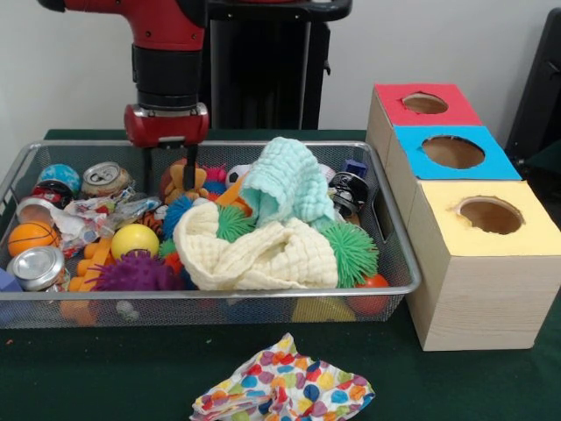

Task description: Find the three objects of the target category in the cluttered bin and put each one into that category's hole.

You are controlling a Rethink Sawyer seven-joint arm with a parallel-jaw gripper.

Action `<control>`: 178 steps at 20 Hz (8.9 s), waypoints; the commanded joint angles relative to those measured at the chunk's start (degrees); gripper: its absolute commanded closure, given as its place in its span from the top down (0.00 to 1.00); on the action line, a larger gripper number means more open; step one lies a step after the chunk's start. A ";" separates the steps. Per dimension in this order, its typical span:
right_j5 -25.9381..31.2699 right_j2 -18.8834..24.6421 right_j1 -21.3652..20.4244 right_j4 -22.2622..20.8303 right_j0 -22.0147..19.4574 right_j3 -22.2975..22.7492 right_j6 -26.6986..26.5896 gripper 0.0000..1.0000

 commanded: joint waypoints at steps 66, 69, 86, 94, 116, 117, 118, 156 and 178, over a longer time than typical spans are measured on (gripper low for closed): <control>6.80 2.79 6.27 0.11 -4.63 -13.69 -1.11 1.00; 8.11 4.25 4.82 0.21 -6.41 -12.20 -2.92 1.00; 14.77 7.70 -3.35 2.99 -7.34 -7.92 -3.86 1.00; 13.45 7.77 -1.14 1.08 -7.27 -8.92 -3.13 1.00; 26.44 8.11 -3.82 -4.33 -2.06 -14.30 -19.23 1.00; 27.19 8.90 -4.57 -3.66 -2.93 -13.53 -20.07 1.00; 28.07 9.29 -4.92 -3.34 -3.17 -13.52 -20.58 1.00; 31.64 17.89 -14.82 6.55 -9.56 -1.21 -20.48 1.00; 40.86 26.40 -4.74 -0.51 -12.19 -17.57 -35.25 1.00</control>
